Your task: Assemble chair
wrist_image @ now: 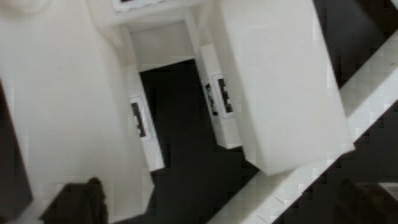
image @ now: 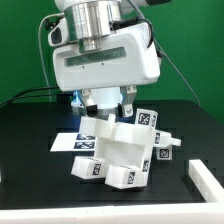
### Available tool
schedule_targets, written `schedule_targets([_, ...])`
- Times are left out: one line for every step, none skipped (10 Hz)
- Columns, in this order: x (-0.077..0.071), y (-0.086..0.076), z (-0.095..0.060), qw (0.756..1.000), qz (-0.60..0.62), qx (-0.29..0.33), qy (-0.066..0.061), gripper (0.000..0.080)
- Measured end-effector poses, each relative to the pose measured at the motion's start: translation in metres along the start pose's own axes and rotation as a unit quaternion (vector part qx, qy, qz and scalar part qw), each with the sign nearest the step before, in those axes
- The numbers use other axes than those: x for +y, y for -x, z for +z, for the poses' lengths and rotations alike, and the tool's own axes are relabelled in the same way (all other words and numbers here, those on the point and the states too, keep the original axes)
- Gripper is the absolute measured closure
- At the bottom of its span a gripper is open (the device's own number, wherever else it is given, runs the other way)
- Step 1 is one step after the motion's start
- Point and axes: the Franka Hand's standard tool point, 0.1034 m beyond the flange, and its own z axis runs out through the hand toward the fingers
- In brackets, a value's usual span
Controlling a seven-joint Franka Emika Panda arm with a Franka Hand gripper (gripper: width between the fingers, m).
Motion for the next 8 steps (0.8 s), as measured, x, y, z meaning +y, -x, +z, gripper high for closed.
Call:
schedule_targets([0.002, -0.001, 0.006, 1.0, -0.006, 0.003, 0.004, 0.0151])
schedule_targets([0.004, -0.001, 0.016, 1.0, -0.009, 0.011, 0.008, 0.0151])
schedule_targets([0.003, -0.005, 0.02, 1.0, -0.012, 0.02, 0.009, 0.0151])
schedule_targets([0.003, -0.009, 0.021, 1.0, -0.015, 0.022, 0.01, 0.0151])
schedule_targets([0.002, -0.013, 0.02, 1.0, -0.015, 0.024, 0.009, 0.0151])
schedule_targets([0.001, -0.015, 0.019, 1.0, -0.014, 0.024, 0.008, 0.0151])
schedule_targets([-0.001, -0.016, 0.018, 1.0, -0.014, 0.022, 0.007, 0.0151])
schedule_targets([-0.002, -0.016, 0.016, 1.0, -0.015, 0.018, 0.006, 0.0151])
